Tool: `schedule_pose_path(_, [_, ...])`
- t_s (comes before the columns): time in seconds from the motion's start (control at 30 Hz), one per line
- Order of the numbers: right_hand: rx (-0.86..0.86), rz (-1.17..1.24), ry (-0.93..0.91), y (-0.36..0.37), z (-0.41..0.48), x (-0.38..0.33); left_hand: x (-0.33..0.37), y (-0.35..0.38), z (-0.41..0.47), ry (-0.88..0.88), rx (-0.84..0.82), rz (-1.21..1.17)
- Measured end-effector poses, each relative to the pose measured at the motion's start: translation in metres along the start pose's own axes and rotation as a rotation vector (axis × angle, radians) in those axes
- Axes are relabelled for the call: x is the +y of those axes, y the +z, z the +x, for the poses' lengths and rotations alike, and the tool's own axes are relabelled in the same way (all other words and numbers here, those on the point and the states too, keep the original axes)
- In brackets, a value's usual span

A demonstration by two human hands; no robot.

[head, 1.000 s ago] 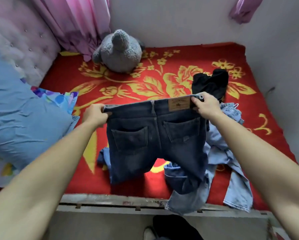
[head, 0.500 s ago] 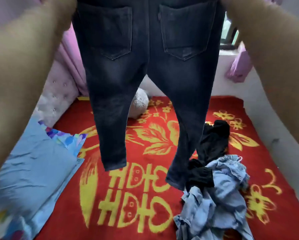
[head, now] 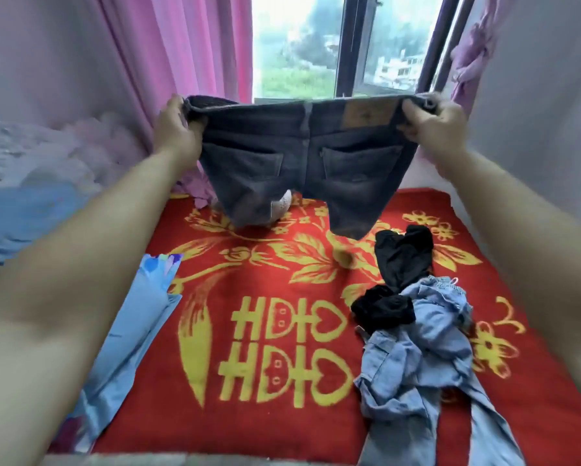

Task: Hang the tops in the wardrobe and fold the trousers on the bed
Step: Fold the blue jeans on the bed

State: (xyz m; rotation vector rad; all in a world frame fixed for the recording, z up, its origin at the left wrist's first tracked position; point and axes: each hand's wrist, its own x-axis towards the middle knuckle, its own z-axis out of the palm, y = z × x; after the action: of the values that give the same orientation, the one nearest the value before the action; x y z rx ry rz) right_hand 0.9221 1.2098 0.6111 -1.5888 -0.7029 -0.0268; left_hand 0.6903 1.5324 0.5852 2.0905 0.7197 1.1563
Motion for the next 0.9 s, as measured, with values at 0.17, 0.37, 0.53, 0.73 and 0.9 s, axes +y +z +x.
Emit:
schedule_pose_path(0.17, [-0.236,-0.481,0.259,0.015,-0.166,0.159,-0.126,0.005,-0.182,-0.230,-0.375,0.494])
schedule_pose_path(0.37, [-0.700,-0.894,0.509,0.019,-0.357,0.282,-0.228,0.028,-0.382,-0.449,-0.696,0.652])
schedule_pose_path(0.53, [-0.816,-1.004,0.548,0.017,-0.446,0.319,-0.263,0.031,-0.473,-0.434,-0.850,0.761])
schedule_pose_path(0.73, [-0.875,-1.074,0.551,0.021,-0.527,0.374,-0.319,0.036,-0.556,-0.229,-1.097,0.950])
schedule_pose_path(0.9, [-0.998,-1.034,0.660,0.033,-0.574,0.437,-0.363,0.064,-0.609,-0.252,-1.277,0.990])
